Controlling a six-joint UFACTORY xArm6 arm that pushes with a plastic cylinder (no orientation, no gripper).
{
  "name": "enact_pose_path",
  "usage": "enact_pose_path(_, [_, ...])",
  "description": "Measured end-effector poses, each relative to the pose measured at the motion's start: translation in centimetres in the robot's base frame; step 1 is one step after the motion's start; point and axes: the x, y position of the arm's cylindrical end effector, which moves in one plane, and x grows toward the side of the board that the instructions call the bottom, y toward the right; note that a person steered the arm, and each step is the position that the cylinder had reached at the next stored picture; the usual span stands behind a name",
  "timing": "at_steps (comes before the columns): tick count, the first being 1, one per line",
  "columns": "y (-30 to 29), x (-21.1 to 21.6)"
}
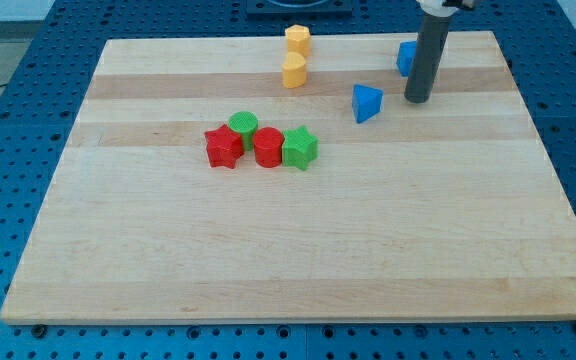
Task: Move the blue triangle to the bottom right of the yellow blocks
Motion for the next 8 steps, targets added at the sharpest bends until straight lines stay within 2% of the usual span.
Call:
enact_pose_path(1, [-3.7,0.5])
enact_pose_path(2, [-3.2,1.9])
enact_pose_path(4, [-11.2,1.6])
enact_pose_path(5, [-10.8,3.5])
enact_pose_path(6, [-6.7,8.0])
enact_pose_path(7, [-13.5,8.2])
enact_pose_path(8, [-18.1,6.3])
